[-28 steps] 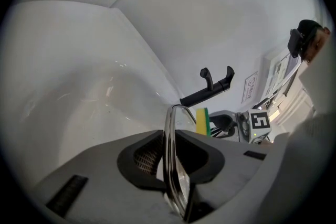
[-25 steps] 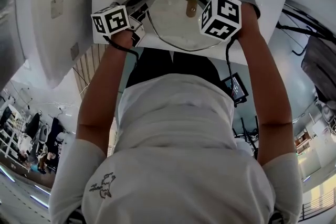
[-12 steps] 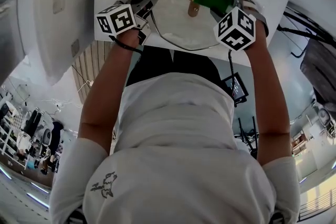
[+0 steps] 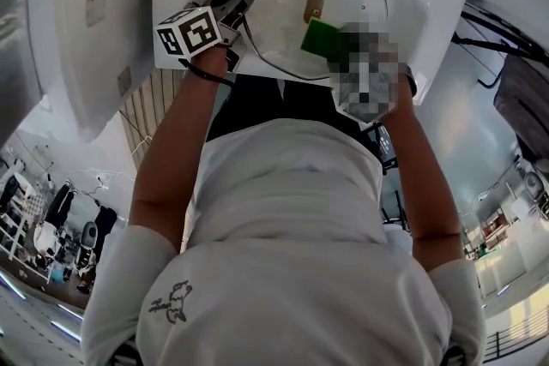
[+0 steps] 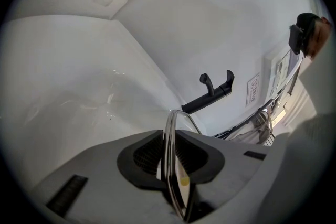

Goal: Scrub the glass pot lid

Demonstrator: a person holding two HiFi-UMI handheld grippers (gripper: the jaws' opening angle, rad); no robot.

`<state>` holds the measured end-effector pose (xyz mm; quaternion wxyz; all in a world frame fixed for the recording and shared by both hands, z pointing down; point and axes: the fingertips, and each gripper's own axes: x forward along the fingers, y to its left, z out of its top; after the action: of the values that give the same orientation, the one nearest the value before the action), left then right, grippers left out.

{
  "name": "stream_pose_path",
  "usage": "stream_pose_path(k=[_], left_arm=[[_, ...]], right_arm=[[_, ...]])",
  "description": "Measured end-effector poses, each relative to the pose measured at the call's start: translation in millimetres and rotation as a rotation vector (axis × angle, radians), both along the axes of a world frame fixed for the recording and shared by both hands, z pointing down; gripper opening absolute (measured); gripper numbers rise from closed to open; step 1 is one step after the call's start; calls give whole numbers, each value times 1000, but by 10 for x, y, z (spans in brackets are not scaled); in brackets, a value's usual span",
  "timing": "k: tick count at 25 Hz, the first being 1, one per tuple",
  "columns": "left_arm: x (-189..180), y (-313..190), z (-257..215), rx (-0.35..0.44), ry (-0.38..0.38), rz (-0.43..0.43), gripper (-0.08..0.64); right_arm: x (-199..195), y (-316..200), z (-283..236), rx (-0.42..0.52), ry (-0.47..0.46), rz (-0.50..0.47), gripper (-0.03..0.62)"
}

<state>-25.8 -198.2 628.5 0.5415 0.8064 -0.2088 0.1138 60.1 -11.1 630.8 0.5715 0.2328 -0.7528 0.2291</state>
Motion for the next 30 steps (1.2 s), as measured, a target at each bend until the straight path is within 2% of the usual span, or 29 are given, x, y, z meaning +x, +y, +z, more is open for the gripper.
stream_pose_path(k=[3, 6, 10, 15, 21, 24, 28, 30], left_arm=[[5, -3, 0, 5, -6, 10, 64], [4, 11, 10, 9, -15, 28, 64], [3, 21, 20, 7, -21, 42, 64], [-7, -26, 17, 23, -35, 51, 63], [38, 42, 11, -25, 9, 67, 63], [53, 55, 26, -38, 10, 70, 63], [36, 30, 43, -36, 6, 62, 63], [22, 17, 40, -34, 6, 51, 63]], right_arm=[[-224, 61, -54, -20, -42, -59, 296], [-609, -118, -160, 28, -116, -121, 296], [-882, -144, -67, 38, -110, -245, 296], [-585, 37, -60, -11, -113, -214, 295], [-100, 127, -43, -45, 3, -252, 295], [212, -23, -77, -43, 50, -194, 295], [594, -410, -154, 38, 120, -40, 296], [658, -528, -92, 56, 127, 57, 296]])
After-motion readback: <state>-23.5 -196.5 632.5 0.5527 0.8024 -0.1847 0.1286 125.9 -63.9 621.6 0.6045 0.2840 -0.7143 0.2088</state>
